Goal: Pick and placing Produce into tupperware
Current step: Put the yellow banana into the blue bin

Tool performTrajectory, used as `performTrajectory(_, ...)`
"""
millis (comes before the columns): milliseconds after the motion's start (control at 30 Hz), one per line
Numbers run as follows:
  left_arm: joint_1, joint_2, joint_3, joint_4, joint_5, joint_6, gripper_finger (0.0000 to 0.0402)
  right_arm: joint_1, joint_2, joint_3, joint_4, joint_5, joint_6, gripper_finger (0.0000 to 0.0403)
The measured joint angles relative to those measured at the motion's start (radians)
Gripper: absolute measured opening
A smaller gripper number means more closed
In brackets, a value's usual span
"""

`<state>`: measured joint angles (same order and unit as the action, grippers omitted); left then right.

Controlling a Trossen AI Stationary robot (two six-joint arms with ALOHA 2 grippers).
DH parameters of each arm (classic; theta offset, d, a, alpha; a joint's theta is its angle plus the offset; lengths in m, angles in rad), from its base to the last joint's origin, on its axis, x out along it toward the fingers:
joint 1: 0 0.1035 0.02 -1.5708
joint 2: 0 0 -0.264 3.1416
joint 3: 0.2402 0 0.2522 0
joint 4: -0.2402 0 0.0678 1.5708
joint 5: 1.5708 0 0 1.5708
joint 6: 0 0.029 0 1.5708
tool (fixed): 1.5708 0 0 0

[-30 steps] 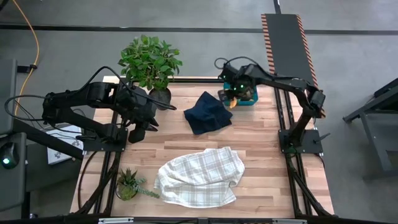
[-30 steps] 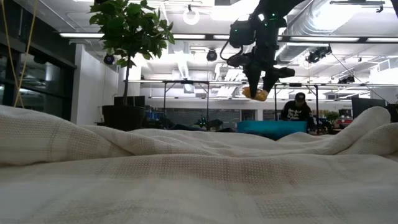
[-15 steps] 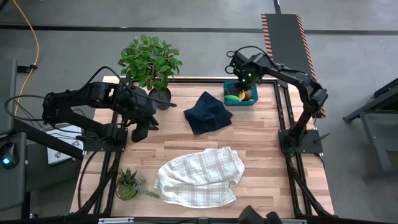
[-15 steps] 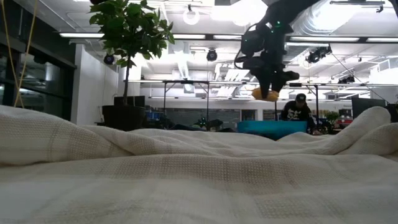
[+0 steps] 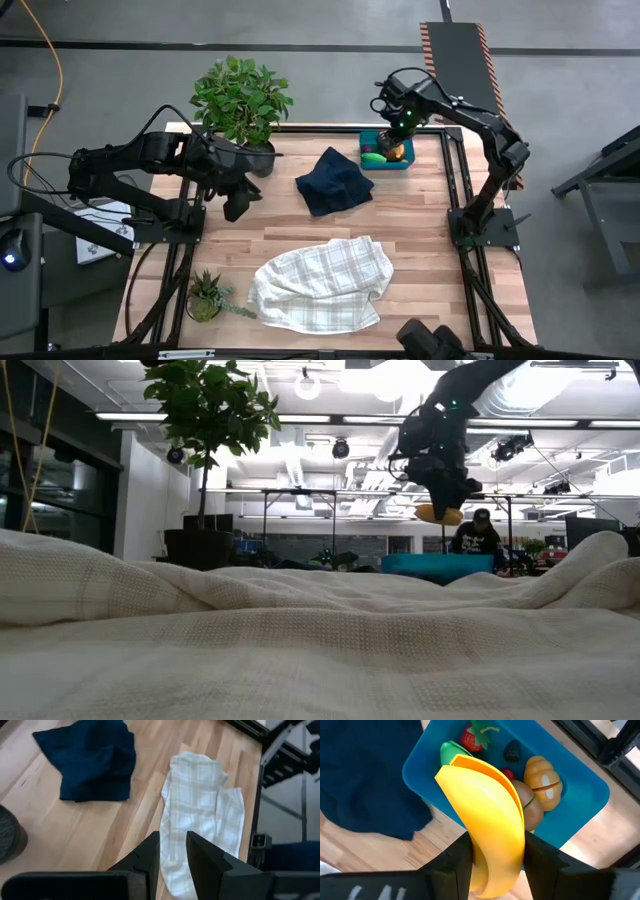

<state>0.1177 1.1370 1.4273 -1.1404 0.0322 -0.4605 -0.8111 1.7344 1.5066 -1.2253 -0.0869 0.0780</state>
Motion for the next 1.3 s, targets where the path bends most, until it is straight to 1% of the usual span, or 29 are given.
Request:
performTrajectory(433, 0.0, 0.0, 0.0, 0.031, -0.085, -0.127, 0.0083, -0.015, 0.0, 0.0, -0.006, 0.0, -0.182, 0.0129)
performTrajectory(767, 0.0, 0.0, 0.0, 0.041, -0.133, -0.165, 0.0083, -0.015, 0.0, 0.0, -0.028, -0.015, -0.232, 0.0129)
performTrajectory(967, 0.0, 0.0, 0.0, 0.041, -0.142, -0.174, 0.0083, -0.015, 0.0, 0.003, -0.052, -0.021, -0.249, 0.0129)
performTrajectory(1200, 0.0, 0.0, 0.0, 0.041, -0.142, -0.175, 0.0083, -0.016, -0.001, 0.099, -0.062, -0.021, -0.298, 0.0129)
performTrajectory(1300, 0.0, 0.0, 0.0, 0.041, -0.142, -0.176, 0.0083, -0.02, -0.001, 0.139, -0.057, -0.051, -0.37, 0.0129)
